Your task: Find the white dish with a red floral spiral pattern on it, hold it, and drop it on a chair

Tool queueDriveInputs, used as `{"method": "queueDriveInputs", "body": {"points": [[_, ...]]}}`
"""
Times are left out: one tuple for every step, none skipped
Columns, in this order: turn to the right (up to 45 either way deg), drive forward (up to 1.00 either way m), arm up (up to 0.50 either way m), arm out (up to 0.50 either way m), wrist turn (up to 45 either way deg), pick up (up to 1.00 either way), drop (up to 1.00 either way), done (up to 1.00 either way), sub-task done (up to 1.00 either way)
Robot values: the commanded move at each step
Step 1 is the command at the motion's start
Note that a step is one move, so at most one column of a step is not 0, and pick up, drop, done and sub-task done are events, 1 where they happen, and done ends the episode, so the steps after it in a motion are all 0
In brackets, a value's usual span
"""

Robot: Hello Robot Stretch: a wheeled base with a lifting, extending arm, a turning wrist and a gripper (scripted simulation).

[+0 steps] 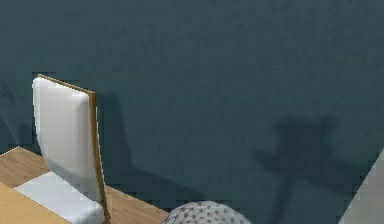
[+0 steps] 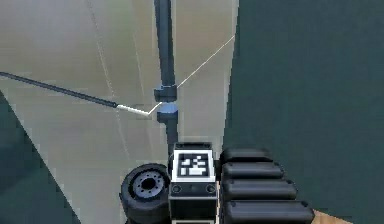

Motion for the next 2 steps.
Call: {"method": "queueDriveInputs", "body": {"points": [[12.0, 0.00, 0.00, 0.00, 0.0, 0.00, 0.00, 0.00, 0.00], [-6.0, 0.00, 0.00, 0.00, 0.0, 0.00, 0.00, 0.00, 0.00]]}}
